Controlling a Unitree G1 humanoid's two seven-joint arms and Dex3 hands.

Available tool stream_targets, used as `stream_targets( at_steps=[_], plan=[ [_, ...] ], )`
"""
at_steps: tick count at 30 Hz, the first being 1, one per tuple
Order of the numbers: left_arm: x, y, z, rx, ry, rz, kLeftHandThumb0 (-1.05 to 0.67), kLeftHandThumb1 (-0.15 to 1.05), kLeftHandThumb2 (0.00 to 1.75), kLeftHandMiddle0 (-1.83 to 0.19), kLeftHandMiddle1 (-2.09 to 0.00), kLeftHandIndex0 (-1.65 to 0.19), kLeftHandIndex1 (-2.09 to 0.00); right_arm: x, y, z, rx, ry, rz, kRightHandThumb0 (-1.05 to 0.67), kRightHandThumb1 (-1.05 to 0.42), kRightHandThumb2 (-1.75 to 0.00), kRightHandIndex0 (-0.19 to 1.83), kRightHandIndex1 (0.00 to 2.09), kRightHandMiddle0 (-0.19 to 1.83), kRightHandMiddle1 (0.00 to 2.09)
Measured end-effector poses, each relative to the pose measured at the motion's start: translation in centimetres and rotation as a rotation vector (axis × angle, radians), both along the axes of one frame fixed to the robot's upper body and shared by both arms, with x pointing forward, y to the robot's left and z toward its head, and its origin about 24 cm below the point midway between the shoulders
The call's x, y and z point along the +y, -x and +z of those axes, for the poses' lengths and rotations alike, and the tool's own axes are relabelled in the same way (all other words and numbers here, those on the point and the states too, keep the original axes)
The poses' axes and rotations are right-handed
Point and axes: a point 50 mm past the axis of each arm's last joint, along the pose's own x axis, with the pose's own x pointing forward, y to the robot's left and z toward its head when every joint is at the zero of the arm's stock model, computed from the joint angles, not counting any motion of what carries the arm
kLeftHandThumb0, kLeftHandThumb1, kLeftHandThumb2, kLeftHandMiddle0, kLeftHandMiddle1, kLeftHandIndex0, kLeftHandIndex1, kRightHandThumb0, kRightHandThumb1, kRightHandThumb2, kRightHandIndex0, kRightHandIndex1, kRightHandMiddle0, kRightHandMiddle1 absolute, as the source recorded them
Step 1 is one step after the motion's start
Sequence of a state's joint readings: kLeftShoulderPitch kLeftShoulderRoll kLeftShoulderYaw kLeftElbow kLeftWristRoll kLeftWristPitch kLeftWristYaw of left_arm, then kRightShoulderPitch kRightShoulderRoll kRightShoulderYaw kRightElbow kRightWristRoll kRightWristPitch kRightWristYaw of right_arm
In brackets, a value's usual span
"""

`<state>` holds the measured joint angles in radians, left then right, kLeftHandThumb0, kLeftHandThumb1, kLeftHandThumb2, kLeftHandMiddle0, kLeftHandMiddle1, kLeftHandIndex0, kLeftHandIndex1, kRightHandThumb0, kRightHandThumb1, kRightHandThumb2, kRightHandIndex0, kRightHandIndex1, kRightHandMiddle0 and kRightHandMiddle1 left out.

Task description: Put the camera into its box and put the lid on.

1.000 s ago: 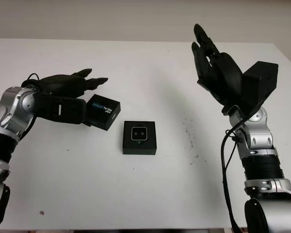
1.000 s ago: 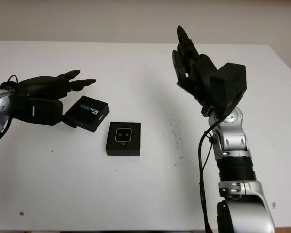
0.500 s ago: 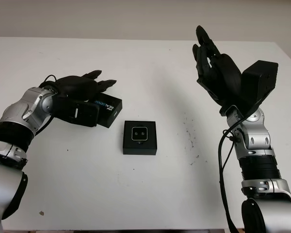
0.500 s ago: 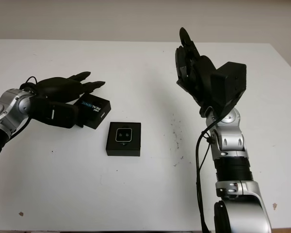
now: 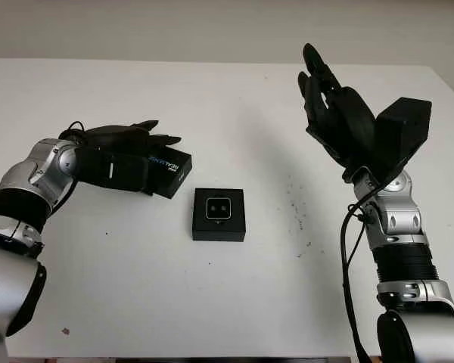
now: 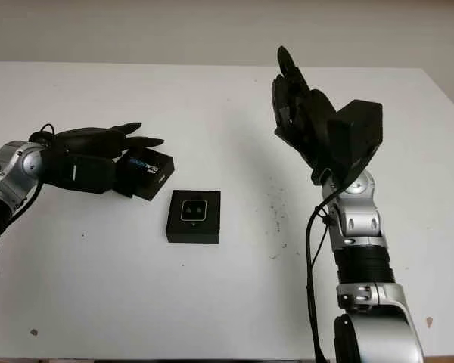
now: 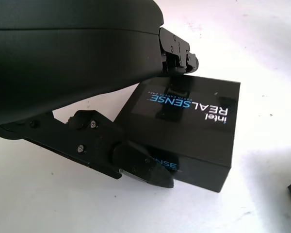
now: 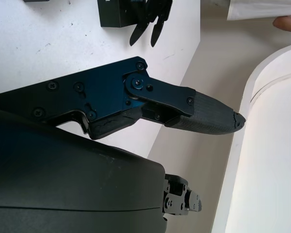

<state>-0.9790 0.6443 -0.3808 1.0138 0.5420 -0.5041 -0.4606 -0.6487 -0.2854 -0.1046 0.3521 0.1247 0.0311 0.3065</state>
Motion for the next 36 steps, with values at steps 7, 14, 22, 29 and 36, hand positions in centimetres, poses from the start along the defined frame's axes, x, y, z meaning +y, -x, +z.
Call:
stream_targets(
  at_steps=[7, 14, 22, 29, 36],
  plan=[
    [0.1, 0.1, -0.3, -0.001, 0.055, 0.005, -0.12, 0.98, 0.06, -0.35, -1.07, -0.37, -0.89, 0.0, 0.0, -0.1, 0.002, 0.003, -0.001, -0.73, -1.05, -0.68, -0.14, 0.05, -0.14, 0.03],
    [0.1, 0.2, -0.5, -0.008, 0.053, 0.001, -0.11, 1.0, 0.06, -0.46, -1.06, -0.41, -1.04, -0.1, 0.1, -0.3, 0.007, 0.008, -0.002, -0.73, -1.05, -0.67, -0.13, 0.05, -0.13, 0.03],
    [0.3, 0.5, -0.6, -0.014, 0.061, 0.021, -0.1, 0.99, 0.05, -0.46, -1.03, -0.38, -1.08, 0.1, 0.0, -0.4, 0.007, 0.044, -0.032, -0.74, -1.05, -0.63, -0.08, 0.08, -0.08, 0.06],
    [0.9, 0.8, -0.5, -0.021, 0.229, 0.118, -0.08, 0.96, 0.05, -0.41, -1.19, -0.36, -1.22, 0.3, 0.0, -0.5, 0.009, 0.042, -0.04, -0.72, -1.05, -0.63, -0.07, 0.08, -0.07, 0.07],
    [0.3, 1.2, 1.9, -0.091, 0.366, 0.216, -0.1, 0.96, 0.05, -0.43, -1.26, -0.33, -1.29, 0.5, 0.0, -0.6, 0.011, 0.038, -0.029, -0.72, -1.05, -0.63, -0.09, 0.07, -0.08, 0.07]
  ],
)
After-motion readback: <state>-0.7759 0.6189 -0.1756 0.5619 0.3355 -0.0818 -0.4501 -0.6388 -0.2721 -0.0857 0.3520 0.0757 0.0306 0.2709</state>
